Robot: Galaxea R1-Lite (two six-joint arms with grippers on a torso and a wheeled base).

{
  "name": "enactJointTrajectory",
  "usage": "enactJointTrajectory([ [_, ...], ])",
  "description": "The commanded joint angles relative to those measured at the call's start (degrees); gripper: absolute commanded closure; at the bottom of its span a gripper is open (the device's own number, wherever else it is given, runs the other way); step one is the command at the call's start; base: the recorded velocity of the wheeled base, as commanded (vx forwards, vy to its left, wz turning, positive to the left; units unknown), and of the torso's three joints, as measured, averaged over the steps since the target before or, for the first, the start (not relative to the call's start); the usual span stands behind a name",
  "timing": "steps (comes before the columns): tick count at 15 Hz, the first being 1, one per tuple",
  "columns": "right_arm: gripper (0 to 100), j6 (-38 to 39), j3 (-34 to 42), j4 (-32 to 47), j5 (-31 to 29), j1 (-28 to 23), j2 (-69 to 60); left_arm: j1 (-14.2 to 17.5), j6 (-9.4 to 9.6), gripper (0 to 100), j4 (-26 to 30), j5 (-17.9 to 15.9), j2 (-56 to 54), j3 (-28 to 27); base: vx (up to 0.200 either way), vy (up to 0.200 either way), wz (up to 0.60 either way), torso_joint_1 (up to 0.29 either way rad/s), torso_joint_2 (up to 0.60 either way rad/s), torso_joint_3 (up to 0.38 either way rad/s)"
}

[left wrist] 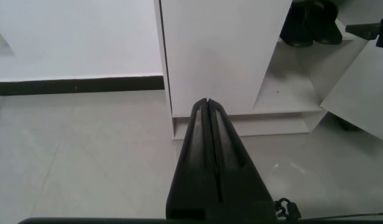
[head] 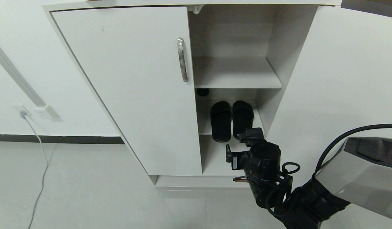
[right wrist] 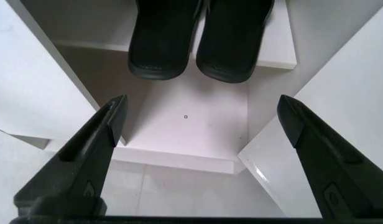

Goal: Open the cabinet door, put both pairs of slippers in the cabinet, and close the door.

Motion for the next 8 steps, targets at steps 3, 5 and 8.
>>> enactJointTrajectory([
  [3, 0, 0.0, 0.2, 0.0, 0.0, 0.0, -0.4, 0.0, -0.01, 100, 0.0, 0.0, 0.1, 0.0, 0.0, 0.0, 0.0, 0.001, 0.0, 0.022],
  [5, 0, -0.2, 0.2, 0.0, -0.1, -0.2, -0.4, 0.0, -0.01, 100, 0.0, 0.0, 0.1, 0.0, 0.0, 0.0, 0.0, -0.002, 0.0, 0.149],
  [8, 0, -0.2, 0.3, 0.0, -0.5, -0.2, -0.4, 0.0, -0.01, 100, 0.1, 0.0, 0.1, 0.0, 0.0, 0.0, 0.0, 0.002, 0.0, 0.194],
])
